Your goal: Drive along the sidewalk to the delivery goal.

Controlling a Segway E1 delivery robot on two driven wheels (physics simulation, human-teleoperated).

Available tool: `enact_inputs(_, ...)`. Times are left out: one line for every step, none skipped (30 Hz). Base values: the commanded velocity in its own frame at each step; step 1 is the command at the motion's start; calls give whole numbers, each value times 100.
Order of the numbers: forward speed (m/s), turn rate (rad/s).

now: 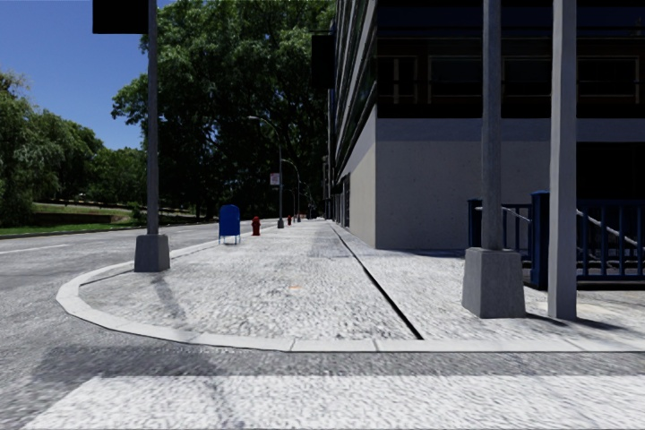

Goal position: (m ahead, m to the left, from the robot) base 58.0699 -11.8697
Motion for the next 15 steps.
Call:
enact_inputs(200,0)
enact_inputs(200,0)
enact_inputs(200,0)
enact_inputs(200,0)
enact_inputs(200,0)
enact_inputs(200,0)
enact_inputs(200,0)
enact_inputs(200,0)
enact_inputs(200,0)
enact_inputs(200,0)
enact_inputs(200,0)
enact_inputs(200,0)
enact_inputs(200,0)
enact_inputs(200,0)
enact_inputs(200,0)
